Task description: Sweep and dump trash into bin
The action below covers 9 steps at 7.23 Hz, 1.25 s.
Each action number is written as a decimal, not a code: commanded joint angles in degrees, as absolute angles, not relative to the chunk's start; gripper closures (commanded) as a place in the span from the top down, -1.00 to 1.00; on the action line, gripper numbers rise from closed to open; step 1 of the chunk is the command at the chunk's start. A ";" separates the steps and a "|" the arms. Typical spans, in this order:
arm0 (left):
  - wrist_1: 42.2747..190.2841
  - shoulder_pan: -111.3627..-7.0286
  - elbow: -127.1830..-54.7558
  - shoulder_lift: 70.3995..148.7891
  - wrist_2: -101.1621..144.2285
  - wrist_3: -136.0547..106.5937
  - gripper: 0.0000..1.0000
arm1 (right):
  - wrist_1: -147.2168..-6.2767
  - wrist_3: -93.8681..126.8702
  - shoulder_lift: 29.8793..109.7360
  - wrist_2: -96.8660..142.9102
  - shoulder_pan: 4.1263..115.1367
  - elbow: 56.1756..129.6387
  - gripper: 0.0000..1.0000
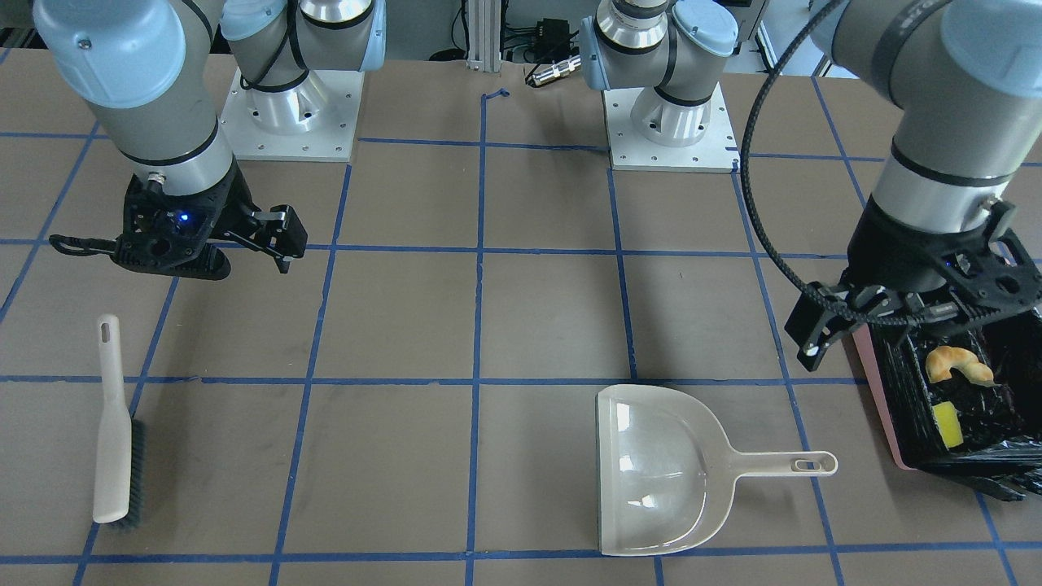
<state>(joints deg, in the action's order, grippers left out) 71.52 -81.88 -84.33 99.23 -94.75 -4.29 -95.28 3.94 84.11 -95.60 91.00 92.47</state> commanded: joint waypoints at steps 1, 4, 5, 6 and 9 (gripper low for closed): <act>81.27 -82.52 -84.11 95.90 -95.18 1.55 1.00 | -95.27 3.96 84.20 -95.45 90.97 92.37 1.00; 84.20 -85.25 -87.53 93.61 -94.40 0.71 1.00 | -95.71 3.96 84.20 -95.36 90.97 92.29 1.00; 84.72 -85.86 -89.02 92.21 -92.65 1.05 1.00 | -95.71 3.96 84.20 -95.19 90.97 92.29 1.00; 84.03 -85.61 -89.12 93.50 -89.24 1.84 1.00 | -95.63 3.96 84.20 -95.19 90.97 92.29 1.00; 82.53 -85.69 -89.21 95.10 -89.03 2.02 1.00 | -95.62 3.96 84.11 -95.27 90.97 92.37 1.00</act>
<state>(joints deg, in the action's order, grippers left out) 83.10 -85.68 -88.99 94.70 -89.00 1.90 -95.59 3.95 84.14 -95.30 90.97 92.34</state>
